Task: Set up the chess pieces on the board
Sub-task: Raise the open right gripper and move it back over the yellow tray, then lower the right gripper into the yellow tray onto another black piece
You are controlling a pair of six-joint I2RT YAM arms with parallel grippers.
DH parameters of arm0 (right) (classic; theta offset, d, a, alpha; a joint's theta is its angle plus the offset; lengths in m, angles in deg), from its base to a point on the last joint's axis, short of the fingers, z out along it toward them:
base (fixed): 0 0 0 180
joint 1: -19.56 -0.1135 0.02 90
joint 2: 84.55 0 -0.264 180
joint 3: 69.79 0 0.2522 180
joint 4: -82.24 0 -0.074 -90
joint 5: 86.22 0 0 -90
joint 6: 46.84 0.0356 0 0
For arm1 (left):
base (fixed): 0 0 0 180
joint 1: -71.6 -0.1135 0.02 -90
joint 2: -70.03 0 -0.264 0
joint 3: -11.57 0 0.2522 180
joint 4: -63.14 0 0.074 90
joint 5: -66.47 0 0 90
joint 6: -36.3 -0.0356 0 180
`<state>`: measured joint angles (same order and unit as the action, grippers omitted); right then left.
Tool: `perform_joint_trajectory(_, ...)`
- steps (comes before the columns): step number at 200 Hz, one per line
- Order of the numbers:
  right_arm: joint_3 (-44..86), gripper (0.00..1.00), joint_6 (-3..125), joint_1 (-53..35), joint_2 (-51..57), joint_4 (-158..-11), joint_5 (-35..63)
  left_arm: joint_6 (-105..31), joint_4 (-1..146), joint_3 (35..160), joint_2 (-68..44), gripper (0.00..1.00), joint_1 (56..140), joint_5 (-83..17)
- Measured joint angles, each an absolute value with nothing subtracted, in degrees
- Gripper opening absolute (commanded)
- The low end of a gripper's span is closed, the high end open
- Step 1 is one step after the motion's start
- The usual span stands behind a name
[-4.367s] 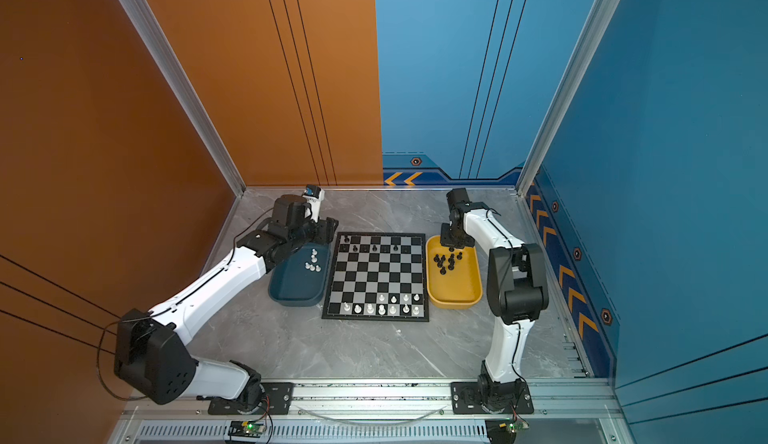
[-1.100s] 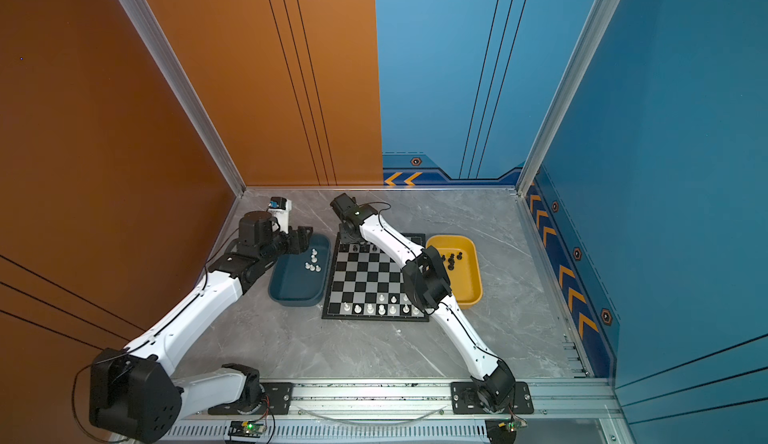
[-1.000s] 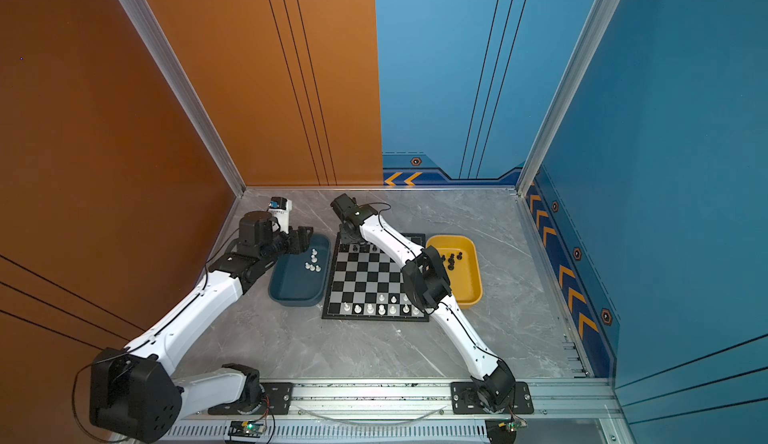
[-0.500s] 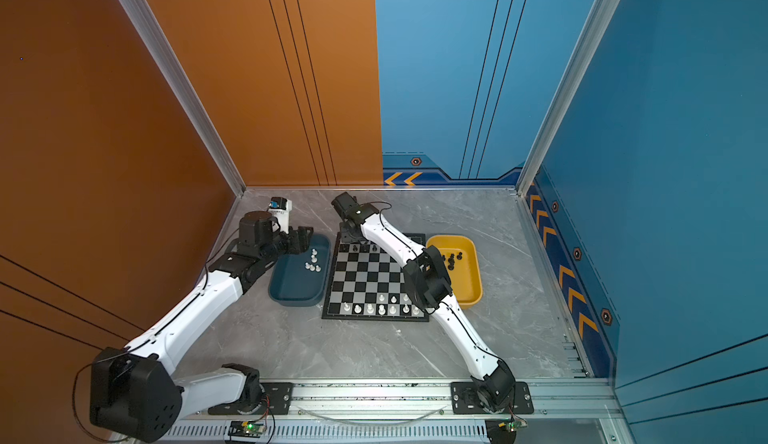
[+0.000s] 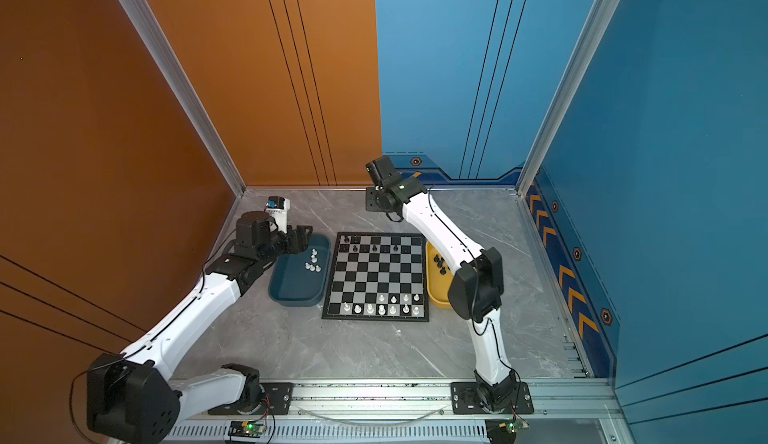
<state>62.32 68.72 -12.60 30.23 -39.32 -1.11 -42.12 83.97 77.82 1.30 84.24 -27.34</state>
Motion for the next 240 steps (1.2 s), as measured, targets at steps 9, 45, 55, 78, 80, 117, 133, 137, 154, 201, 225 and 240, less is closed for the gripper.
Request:
perform_joint_trajectory(9, 58.69, 0.34, 68.50, -11.46, 26.65, -39.73, -1.52, -41.84, 83.97, 77.82, 1.30, 0.68, 84.24, -27.52)
perform_joint_trajectory(45, 42.27, 0.28, 67.82, -5.87, 13.73, -41.22, -3.10, -41.55, 83.95, 77.85, 1.03, 0.68, 84.42, -27.63)
perform_joint_trajectory(55, 38.12, 0.28, 67.63, -4.18, 11.20, -41.31, -3.47, -41.36, 83.97, 77.87, 0.86, 0.68, 84.53, -27.63)
perform_joint_trajectory(78, 30.27, 0.28, 67.43, -0.62, 7.37, -41.68, -3.99, -40.72, 84.15, 78.70, -0.39, 0.67, 85.62, -27.56)
perform_joint_trajectory(80, 29.64, 0.28, 67.41, -0.36, 7.15, -41.66, -3.97, -40.72, 84.15, 78.83, -0.54, 0.67, 85.75, -27.52)
perform_joint_trajectory(117, 21.64, 0.29, 67.41, 1.63, 6.34, -41.66, -3.47, -40.33, 84.04, 80.97, -2.62, 0.67, 89.23, -26.90)
perform_joint_trajectory(133, 19.87, 0.30, 67.39, 1.96, 6.89, -41.79, -2.35, -40.33, 84.04, 81.87, -3.77, 0.67, 90.60, -26.51)
perform_joint_trajectory(137, 19.52, 0.30, 67.39, 2.05, 7.17, -41.90, -2.20, -40.33, 84.13, 82.11, -4.04, 0.66, 90.86, -26.49)
perform_joint_trajectory(154, 18.76, 0.30, 67.39, 2.48, 8.79, -42.84, -1.13, -40.35, 85.13, 83.97, -5.44, 0.66, 91.87, -26.01)
perform_joint_trajectory(201, 18.47, 0.30, 67.28, 2.99, 15.81, -45.39, 0.99, -40.48, 85.48, 86.09, -5.85, 0.66, 92.79, -24.78)
perform_joint_trajectory(225, 18.47, 0.30, 67.19, 3.55, 18.32, -46.07, 1.32, -40.64, 85.83, 86.52, -6.20, 0.66, 92.81, -24.13)
perform_joint_trajectory(240, 18.47, 0.30, 67.19, 4.06, 19.37, -46.53, 2.04, -40.77, 85.99, 86.94, -6.59, 0.66, 92.85, -23.93)
